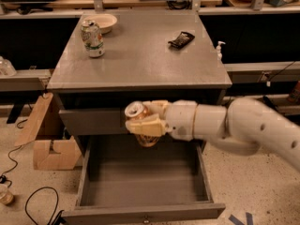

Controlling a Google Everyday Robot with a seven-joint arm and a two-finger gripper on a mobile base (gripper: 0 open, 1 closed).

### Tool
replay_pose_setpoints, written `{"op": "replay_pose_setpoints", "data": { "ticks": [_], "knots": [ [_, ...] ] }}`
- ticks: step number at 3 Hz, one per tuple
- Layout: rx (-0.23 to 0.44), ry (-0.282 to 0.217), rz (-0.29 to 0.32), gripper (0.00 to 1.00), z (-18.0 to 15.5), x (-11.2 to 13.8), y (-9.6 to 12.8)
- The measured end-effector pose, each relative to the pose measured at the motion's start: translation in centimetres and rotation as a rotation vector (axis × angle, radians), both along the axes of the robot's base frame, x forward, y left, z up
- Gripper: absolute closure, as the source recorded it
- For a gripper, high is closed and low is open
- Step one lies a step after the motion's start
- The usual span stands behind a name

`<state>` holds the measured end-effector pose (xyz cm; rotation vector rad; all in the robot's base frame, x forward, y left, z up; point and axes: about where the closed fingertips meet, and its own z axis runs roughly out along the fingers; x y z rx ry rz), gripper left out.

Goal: Place orange can into middle drawer

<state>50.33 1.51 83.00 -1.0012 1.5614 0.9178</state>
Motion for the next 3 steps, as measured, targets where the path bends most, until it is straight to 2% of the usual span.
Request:
{"op": "replay_pose_setpoints", "data": {
  "ticks": [1,2,3],
  "knots": [
    [0.086,0.030,-0.006,1.00,-7.4,-0.8,1.6],
    [0.123,0.035,-0.019,1.00,-14.8,-1.3,1.9],
    [0.173,0.070,-0.018,1.00,-17.8,-1.5,2.3]
  ]
}}
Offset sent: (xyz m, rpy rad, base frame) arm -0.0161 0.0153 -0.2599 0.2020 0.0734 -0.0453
